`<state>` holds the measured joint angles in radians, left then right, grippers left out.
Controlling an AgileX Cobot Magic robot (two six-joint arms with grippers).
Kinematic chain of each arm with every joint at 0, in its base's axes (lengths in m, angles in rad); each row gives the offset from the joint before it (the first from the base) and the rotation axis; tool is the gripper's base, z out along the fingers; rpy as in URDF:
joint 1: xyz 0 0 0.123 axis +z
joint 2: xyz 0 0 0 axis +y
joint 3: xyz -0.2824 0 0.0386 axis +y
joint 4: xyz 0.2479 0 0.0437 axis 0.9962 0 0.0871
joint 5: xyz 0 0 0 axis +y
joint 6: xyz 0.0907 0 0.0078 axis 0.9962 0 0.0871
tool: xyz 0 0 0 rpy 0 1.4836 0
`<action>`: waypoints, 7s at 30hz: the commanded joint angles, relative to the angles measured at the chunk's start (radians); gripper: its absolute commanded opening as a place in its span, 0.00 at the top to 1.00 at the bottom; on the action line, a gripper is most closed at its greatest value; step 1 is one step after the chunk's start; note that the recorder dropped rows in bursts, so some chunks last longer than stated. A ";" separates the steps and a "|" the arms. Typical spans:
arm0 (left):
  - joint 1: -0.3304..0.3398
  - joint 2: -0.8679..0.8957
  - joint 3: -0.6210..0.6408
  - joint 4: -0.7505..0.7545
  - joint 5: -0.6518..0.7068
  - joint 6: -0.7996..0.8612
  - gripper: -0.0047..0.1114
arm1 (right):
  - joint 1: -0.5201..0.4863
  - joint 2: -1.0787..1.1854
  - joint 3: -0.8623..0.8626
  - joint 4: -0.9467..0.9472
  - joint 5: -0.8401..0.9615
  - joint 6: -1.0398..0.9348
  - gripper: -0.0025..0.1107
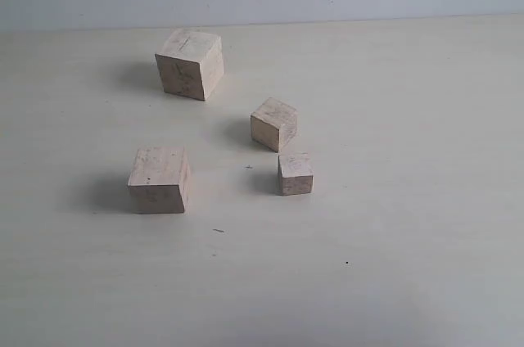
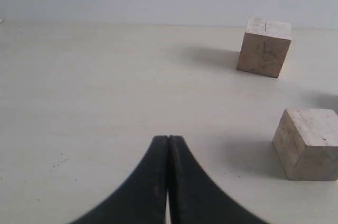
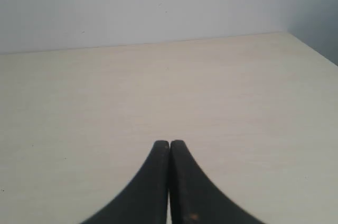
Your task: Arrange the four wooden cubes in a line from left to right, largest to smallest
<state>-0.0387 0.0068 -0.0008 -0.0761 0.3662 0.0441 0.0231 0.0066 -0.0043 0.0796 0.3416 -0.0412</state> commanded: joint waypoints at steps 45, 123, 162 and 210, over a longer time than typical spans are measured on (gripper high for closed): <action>0.004 -0.007 0.001 0.003 -0.012 -0.001 0.96 | -0.005 0.165 -0.390 0.224 -0.353 0.089 0.98; 0.004 -0.007 0.001 0.003 -0.014 0.001 0.96 | 0.571 2.192 -1.598 1.434 0.053 -1.772 0.11; 0.004 -0.007 0.001 0.003 -0.014 0.001 0.96 | 0.521 2.554 -1.948 1.587 0.285 -1.938 0.11; 0.004 -0.007 0.001 0.003 -0.014 0.005 0.96 | 0.521 2.428 -1.946 1.096 0.678 -1.587 0.98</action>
<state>-0.0387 0.0068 -0.0001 -0.0761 0.3662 0.0459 0.5437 2.4679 -1.9456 1.2115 0.9410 -1.6762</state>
